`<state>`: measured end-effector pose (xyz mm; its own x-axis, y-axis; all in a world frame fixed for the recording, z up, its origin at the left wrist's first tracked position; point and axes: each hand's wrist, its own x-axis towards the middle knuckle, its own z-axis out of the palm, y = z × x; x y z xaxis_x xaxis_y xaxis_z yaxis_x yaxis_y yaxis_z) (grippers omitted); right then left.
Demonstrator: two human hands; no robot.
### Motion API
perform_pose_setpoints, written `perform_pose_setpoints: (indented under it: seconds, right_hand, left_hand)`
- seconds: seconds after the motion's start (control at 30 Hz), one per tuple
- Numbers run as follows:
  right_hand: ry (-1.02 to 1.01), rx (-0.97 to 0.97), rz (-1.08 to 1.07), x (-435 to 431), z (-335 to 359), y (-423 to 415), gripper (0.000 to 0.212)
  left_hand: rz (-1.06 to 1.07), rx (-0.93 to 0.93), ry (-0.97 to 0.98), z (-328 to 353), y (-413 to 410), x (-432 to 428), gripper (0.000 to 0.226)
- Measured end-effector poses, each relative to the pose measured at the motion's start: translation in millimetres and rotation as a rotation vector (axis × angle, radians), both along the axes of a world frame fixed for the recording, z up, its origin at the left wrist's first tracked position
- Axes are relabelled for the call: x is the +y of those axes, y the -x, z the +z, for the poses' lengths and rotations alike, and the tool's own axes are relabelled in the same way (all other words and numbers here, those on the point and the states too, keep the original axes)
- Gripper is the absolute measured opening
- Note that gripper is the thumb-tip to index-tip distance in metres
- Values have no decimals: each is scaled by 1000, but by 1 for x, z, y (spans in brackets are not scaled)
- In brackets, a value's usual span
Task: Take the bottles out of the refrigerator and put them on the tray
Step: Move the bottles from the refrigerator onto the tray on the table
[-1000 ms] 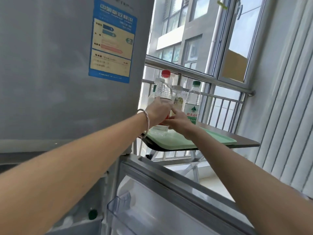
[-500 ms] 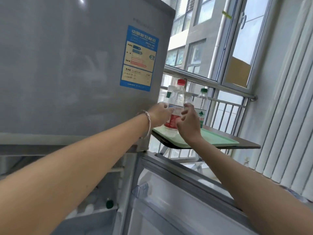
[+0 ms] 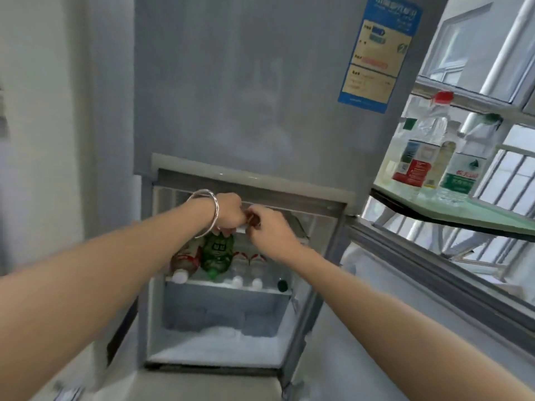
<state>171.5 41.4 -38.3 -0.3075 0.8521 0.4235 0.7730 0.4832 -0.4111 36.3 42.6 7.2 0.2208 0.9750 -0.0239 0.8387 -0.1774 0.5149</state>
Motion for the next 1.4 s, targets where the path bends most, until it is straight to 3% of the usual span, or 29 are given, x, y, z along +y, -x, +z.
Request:
perform_pose_setpoints:
  seconds: [0.1, 0.23, 0.4, 0.67, 0.73, 0.9, 1.0, 1.07, 1.2, 1.4]
  right_hand:
    - [131, -50, 65, 23, -44, 33, 17]
    - [319, -226, 88, 60, -104, 69, 19]
    - [515, -460, 110, 99, -162, 99, 54]
    - [625, -504, 238, 134, -199, 133, 64]
    - [598, -505, 267, 140, -207, 136, 62]
    - [561, -277, 174, 132, -226, 140, 65]
    - [371, -260, 77, 118, -233, 137, 69]
    - [202, -285, 25, 106, -229, 135, 59]
    - [-94, -329, -5, 98, -188, 125, 44]
    - [-100, -163, 72, 58, -90, 94, 42]
  left_hand:
    - [103, 111, 0, -39, 29, 5, 36]
    - [201, 174, 48, -89, 60, 21, 25]
    - [336, 190, 113, -133, 85, 41, 14]
    - [480, -16, 163, -178, 109, 46, 24]
    - [513, -1, 181, -187, 118, 41, 30]
    - [538, 6, 228, -200, 130, 27, 33]
    - [532, 19, 202, -197, 128, 25, 28]
    - [542, 33, 194, -193, 126, 28, 27]
    - [505, 68, 134, -168, 115, 29, 39]
    - [323, 36, 77, -120, 91, 26, 67]
